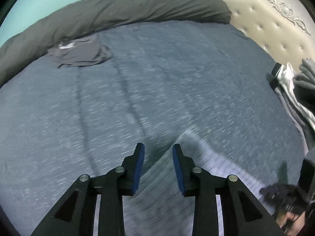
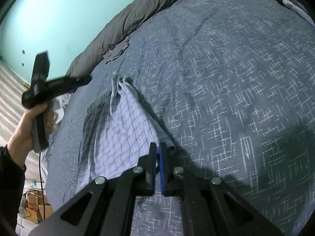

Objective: Fold clothes

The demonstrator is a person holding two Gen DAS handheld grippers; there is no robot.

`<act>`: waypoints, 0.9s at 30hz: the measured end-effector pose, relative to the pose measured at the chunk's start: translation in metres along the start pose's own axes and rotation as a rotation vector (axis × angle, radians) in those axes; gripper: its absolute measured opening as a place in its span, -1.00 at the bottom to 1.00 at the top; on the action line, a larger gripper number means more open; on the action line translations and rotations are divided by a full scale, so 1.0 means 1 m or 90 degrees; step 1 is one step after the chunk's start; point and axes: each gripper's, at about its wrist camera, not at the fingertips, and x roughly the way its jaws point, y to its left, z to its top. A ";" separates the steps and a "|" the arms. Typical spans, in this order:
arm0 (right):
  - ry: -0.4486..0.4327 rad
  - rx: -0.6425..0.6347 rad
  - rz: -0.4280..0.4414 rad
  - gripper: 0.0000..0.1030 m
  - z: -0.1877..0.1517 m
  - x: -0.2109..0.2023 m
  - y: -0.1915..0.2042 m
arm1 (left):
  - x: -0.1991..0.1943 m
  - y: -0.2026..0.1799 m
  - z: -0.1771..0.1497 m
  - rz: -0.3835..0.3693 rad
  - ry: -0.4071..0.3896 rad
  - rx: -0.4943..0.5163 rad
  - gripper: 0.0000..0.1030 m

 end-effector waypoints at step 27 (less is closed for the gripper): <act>0.009 0.009 -0.002 -0.95 0.004 0.010 -0.008 | 0.013 0.059 -0.074 -0.094 0.009 -0.154 -0.80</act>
